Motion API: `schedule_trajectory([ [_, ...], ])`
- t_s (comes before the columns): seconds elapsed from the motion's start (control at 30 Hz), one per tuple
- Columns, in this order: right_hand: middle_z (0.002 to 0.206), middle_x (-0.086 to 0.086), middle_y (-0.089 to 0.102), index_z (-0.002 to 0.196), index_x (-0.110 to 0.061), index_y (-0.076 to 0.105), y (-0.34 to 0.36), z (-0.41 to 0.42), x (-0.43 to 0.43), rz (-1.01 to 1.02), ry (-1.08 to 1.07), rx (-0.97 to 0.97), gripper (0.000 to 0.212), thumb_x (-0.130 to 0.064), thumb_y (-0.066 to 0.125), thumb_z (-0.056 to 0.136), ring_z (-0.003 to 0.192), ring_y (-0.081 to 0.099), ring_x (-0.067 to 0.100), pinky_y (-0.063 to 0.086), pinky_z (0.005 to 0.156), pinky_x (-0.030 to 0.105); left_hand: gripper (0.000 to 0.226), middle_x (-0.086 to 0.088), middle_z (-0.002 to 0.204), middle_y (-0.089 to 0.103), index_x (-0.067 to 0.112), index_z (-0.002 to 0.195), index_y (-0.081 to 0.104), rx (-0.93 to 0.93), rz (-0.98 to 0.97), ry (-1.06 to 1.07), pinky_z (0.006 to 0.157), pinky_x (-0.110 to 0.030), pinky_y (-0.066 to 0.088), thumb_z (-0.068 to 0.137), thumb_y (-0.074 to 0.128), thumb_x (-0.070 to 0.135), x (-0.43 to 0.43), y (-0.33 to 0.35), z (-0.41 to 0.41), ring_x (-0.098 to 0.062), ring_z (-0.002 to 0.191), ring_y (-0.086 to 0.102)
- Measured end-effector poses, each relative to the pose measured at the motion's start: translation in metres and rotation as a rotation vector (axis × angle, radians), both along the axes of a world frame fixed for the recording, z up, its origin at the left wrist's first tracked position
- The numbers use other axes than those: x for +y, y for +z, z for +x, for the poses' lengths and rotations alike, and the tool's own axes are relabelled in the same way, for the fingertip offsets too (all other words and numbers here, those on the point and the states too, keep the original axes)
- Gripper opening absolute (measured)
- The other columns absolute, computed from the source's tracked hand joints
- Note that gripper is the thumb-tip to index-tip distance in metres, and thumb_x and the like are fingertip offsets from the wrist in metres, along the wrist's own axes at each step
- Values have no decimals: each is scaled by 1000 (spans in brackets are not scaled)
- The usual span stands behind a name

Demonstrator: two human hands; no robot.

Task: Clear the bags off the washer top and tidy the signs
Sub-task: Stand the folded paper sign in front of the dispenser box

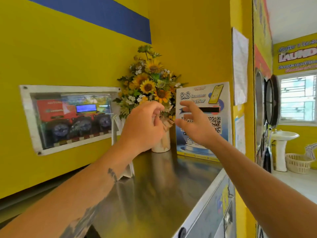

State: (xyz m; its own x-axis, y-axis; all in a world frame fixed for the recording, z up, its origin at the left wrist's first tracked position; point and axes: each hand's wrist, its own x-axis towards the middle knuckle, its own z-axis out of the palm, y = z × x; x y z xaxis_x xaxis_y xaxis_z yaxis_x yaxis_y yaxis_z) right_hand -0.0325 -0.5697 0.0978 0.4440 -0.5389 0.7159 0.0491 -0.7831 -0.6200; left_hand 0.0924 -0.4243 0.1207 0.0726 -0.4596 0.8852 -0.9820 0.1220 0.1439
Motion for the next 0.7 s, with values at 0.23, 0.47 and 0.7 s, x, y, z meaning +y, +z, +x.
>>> schedule_trajectory([
  [0.23, 134, 6, 50, 140, -24, 42, -10, 76, 25, 93, 166, 137, 56, -24, 66, 89, 115, 56, 23, 46, 91, 36, 33, 2, 112, 57, 22, 116, 57, 14, 27, 243, 86, -41, 50, 83, 52, 20, 48, -29, 38, -17, 104, 55],
  [0.47, 142, 4, 45, 145, -28, 38, -9, 134, 18, 171, 334, 290, 55, -20, 58, 94, 112, 52, 19, 46, 79, 29, 60, -6, 138, 40, 17, 139, 38, -40, 67, 510, 99, -46, 43, 84, 60, 30, 33, -49, 66, -27, 127, 40],
  [0.7, 158, 3, 31, 154, -33, 21, -6, 183, 0, 165, 466, 350, 69, -14, 50, 94, 137, 40, 25, 41, 99, 36, 81, -12, 161, 5, 12, 152, 12, -96, 178, 722, 117, -47, 19, 88, 57, 33, 12, -61, 78, -28, 147, 6],
])
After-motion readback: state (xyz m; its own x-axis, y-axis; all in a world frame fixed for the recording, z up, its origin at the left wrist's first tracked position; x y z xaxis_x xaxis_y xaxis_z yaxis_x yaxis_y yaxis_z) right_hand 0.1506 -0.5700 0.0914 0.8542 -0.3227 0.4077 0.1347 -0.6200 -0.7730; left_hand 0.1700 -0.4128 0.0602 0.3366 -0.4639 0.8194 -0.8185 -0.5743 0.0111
